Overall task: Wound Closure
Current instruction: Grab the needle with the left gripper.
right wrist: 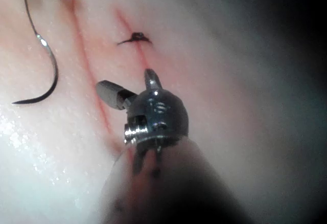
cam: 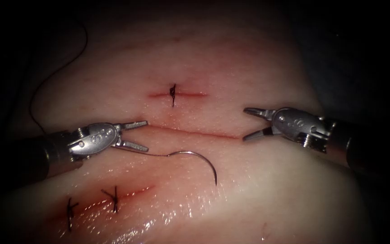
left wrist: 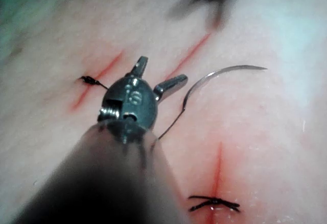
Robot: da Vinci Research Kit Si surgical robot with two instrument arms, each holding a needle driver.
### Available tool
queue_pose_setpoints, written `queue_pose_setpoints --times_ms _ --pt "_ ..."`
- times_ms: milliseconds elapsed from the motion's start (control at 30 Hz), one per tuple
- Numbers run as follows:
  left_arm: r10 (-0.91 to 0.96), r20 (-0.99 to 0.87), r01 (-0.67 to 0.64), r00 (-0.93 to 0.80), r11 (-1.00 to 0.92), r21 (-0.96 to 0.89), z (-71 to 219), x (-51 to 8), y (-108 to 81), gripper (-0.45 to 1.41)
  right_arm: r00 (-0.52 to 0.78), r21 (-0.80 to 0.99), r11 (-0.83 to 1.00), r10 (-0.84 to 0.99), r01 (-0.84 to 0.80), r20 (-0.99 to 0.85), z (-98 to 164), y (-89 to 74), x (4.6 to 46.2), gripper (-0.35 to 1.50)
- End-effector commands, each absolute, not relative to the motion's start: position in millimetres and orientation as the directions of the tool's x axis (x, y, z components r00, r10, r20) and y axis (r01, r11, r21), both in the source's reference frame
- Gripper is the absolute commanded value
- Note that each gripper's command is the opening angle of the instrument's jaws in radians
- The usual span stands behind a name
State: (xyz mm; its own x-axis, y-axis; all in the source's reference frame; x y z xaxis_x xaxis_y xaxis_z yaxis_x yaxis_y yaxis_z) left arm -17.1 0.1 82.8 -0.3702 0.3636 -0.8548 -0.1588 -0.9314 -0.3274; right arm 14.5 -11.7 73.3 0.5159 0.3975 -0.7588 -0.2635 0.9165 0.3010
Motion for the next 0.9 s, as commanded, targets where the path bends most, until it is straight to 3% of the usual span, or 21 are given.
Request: queue_pose_setpoints --times_ms 33,500,900 --pt "0.357 -0.863 -0.138 -0.356 -0.934 -0.330 83 -18.1 0.2 0.30 0.514 0.300 0.918 0.395 -0.261 -0.761 74 -11.1 14.8 1.09" --pt "0.259 -0.845 -0.019 -0.467 -0.959 -0.283 85 -26.8 -1.5 0.28 0.528 0.294 0.919 0.391 -0.261 -0.754 74 -10.4 13.3 1.08" --pt "0.160 -0.774 0.067 -0.612 -0.965 -0.252 87 -30.3 -3.3 0.28 0.530 0.289 0.922 0.386 -0.259 -0.755 74 -10.4 13.3 1.08"
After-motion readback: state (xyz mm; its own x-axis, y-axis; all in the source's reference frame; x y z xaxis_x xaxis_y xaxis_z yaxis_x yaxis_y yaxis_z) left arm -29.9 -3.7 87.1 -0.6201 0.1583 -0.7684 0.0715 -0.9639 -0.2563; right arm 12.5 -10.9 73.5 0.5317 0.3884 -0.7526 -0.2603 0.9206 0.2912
